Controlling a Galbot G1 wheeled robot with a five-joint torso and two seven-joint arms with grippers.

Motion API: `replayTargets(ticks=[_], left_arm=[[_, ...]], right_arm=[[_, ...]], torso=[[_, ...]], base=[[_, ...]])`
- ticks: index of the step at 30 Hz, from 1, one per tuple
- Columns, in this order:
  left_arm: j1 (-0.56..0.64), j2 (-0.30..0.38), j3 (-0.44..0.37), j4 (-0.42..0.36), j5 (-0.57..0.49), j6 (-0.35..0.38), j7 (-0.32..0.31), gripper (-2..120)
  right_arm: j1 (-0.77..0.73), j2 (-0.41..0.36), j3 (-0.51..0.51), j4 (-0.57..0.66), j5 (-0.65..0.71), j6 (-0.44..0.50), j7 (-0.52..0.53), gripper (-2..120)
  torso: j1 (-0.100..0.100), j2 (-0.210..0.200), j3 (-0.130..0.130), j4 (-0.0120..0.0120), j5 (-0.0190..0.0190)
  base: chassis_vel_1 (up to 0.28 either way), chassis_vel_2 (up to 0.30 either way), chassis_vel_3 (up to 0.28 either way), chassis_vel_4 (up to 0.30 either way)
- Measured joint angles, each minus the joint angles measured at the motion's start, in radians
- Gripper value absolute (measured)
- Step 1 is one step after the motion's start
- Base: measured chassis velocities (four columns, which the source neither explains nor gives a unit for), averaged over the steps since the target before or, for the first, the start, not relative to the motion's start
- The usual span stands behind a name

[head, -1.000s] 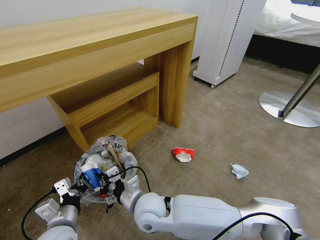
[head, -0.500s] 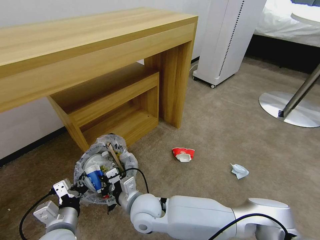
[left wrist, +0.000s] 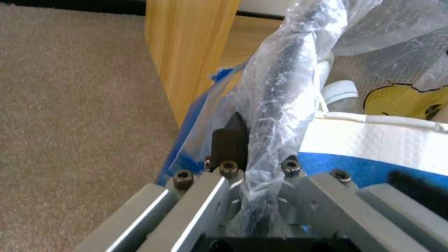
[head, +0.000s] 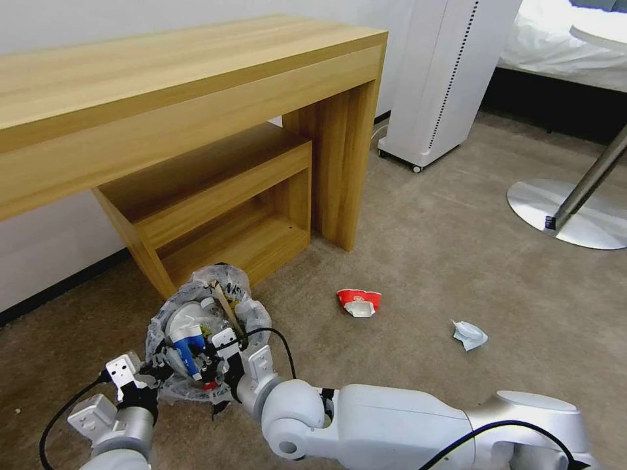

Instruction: Pick up the trash bin and place the garbage on the floor into it.

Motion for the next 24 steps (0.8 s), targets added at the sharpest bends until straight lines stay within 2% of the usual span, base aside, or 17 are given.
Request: replayTargets(ticks=[2, 4, 5, 7, 8, 10, 14, 15, 18, 20, 21, 24], left_arm=[[-0.002, -0.001, 0.0, 0.001, 0.0, 0.0, 0.0, 0], [-0.002, -0.001, 0.0, 0.002, 0.0, 0.0, 0.001, 0], [-0.002, 0.0, -0.002, 0.003, 0.0, 0.0, 0.001, 0], [-0.003, 0.002, -0.01, 0.008, -0.002, 0.0, 0.001, 0], [-0.003, 0.002, -0.01, 0.008, -0.002, 0.0, 0.001, 0], [-0.003, 0.002, -0.018, 0.011, -0.005, 0.0, 0.0, 0], [-0.003, 0.002, -0.023, 0.013, -0.005, 0.0, -0.001, 0], [-0.003, 0.0, -0.027, 0.017, -0.006, -0.001, -0.002, 0], [-0.005, 0.0, -0.028, 0.02, -0.006, -0.001, -0.002, 0], [-0.014, -0.004, -0.029, 0.023, -0.006, -0.001, -0.004, 0], [-0.014, -0.004, -0.029, 0.023, -0.006, -0.001, -0.004, 0], [-0.02, -0.007, -0.028, 0.028, -0.006, -0.001, -0.005, 0]], right_arm=[[-0.003, -0.006, 0.012, 0.012, -0.01, 0.01, -0.014, 57], [-0.005, -0.008, 0.02, 0.016, -0.02, 0.02, -0.025, 60], [-0.01, -0.012, 0.032, 0.021, -0.036, 0.038, -0.047, 65], [-0.024, -0.018, 0.075, 0.032, -0.07, 0.09, -0.098, 77], [-0.024, -0.018, 0.075, 0.032, -0.07, 0.09, -0.098, 77], [-0.045, -0.024, 0.137, 0.05, -0.093, 0.125, -0.13, 87], [-0.059, -0.028, 0.181, 0.059, -0.109, 0.149, -0.15, 93], [-0.079, -0.043, 0.249, 0.073, -0.127, 0.182, -0.19, 99], [-0.088, -0.055, 0.292, 0.085, -0.132, 0.2, -0.209, 100], [-0.116, -0.082, 0.432, 0.117, -0.133, 0.246, -0.267, 100], [-0.116, -0.082, 0.432, 0.117, -0.133, 0.246, -0.267, 100], [-0.158, -0.13, 0.598, 0.151, -0.133, 0.261, -0.326, 100]], torso=[[0.0, 0.0, 0.0, 0.0, 0.0], [0.0, 0.0, 0.0, 0.0, 0.0], [0.0, 0.0, 0.0, 0.0, 0.0], [0.0, 0.0, 0.0, 0.0, 0.0], [0.0, 0.0, 0.0, 0.0, 0.0], [0.0, 0.0, 0.0, 0.0, 0.0001], [0.0, 0.0, 0.0, 0.0, 0.0001], [0.0, 0.0, 0.0, 0.0002, 0.0001], [0.0, 0.0, 0.0, 0.0001, 0.0001], [0.0, 0.0, 0.0, -0.0001, 0.0002], [0.0, 0.0, 0.0, -0.0001, 0.0002], [0.0, 0.0, 0.0, 0.0, 0.0003]], base=[[0.0, 0.0, 0.0, 0.0], [0.0, 0.0, 0.0, 0.0], [0.0, 0.0, 0.0, 0.0], [0.0, 0.0, 0.0, 0.0], [0.0, 0.0, 0.0, 0.0], [0.0, 0.0, 0.0, 0.0], [0.0, 0.0, 0.0, 0.0], [0.0, 0.0, 0.0, 0.0], [0.0, 0.0, 0.0, 0.0], [0.0, 0.0, 0.0, 0.0], [0.0, 0.0, 0.0, 0.0], [0.0, 0.0, 0.0, 0.0]])
